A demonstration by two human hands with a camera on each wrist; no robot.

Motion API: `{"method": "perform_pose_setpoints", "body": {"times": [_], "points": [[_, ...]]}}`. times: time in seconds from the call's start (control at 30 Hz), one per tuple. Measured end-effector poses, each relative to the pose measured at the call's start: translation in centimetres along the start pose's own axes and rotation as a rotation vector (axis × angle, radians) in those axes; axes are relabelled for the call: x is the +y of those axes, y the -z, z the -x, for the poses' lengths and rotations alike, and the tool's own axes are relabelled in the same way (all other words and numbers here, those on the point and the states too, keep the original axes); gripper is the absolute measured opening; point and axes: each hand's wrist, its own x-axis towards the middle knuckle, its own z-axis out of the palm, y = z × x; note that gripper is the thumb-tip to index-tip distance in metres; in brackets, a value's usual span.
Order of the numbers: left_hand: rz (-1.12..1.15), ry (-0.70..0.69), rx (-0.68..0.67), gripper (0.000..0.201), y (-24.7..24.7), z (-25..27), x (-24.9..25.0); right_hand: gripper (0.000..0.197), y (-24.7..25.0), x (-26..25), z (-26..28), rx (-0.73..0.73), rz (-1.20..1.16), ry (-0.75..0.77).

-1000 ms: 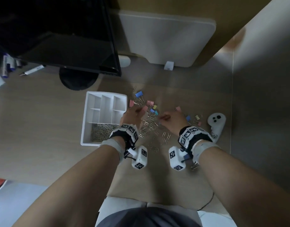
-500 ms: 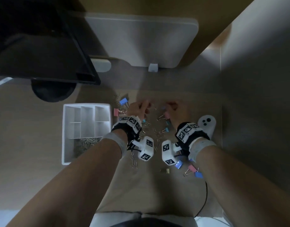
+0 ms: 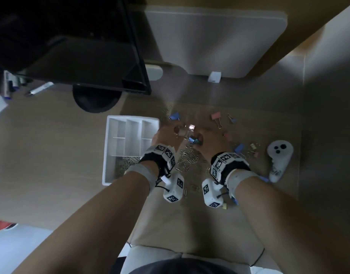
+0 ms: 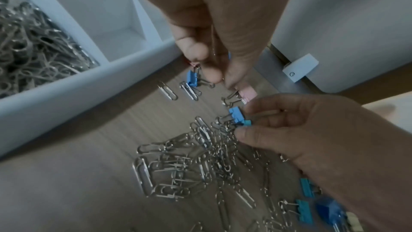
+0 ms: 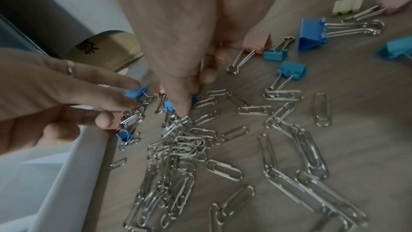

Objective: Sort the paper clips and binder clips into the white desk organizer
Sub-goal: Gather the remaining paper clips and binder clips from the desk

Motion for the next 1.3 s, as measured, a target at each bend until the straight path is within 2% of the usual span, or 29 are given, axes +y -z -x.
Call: {"method": "perform_pose_setpoints", "body": {"times": [0.07,0.17,0.33,0.4,0.57,0.67,0.77,0.9,1.0,1.2,1.3], "points": [[-0.056,-0.054,-0.033,0.038,-0.6,-0.5,0.2,0.033,-0.1,-0.2,-0.2,0.034,0.020,0.007],[-0.044,-0.121,-0.055,0.030,-1.6,-1.5,0.4,0.029,-0.3,-0.5,-0.7,0.005,0.063,0.049],[-0.096,-0.140,-0.008,0.020,-2.3,-2.9,0.5,0.021,-0.2,-0.5,-0.7,-0.037,0.090,0.123],[-0.114,-0.167,-0.038,0.016,-2.5,-3.2,0.4,0.020,0.0,-0.3,-0.4,-0.052,0.046,0.127],[-0.212,-0.152,-0.052,0.024,-2.3,-2.8,0.6,0.014,-0.3,0.1,0.1,-0.075,-0.039,0.097],[-0.173,-0.164,-0.012,0.016,-2.2,-2.0,0.8,0.009,-0.4,0.3,0.5,-0.053,-0.031,0.086],[-0.102,-0.117,0.035,0.010,-2.1,-1.4,1.0,0.007,-0.3,0.4,1.1,-0.034,-0.062,0.090],[-0.159,-0.071,0.009,0.021,-1.6,-1.3,0.5,0.022,0.2,0.8,1.8,-0.033,-0.046,0.095],[-0.185,-0.101,0.012,0.018,-1.4,-1.1,-0.3,0.034,0.6,0.9,2.3,-0.091,0.076,0.137],[-0.222,-0.121,0.005,0.014,-1.2,-0.3,-2.5,0.014,0.5,0.4,2.7,-0.088,0.129,0.103],[-0.252,-0.147,-0.027,0.014,-1.1,-0.2,-2.9,0.013,0.6,0.0,3.0,-0.076,0.062,0.088]]}}
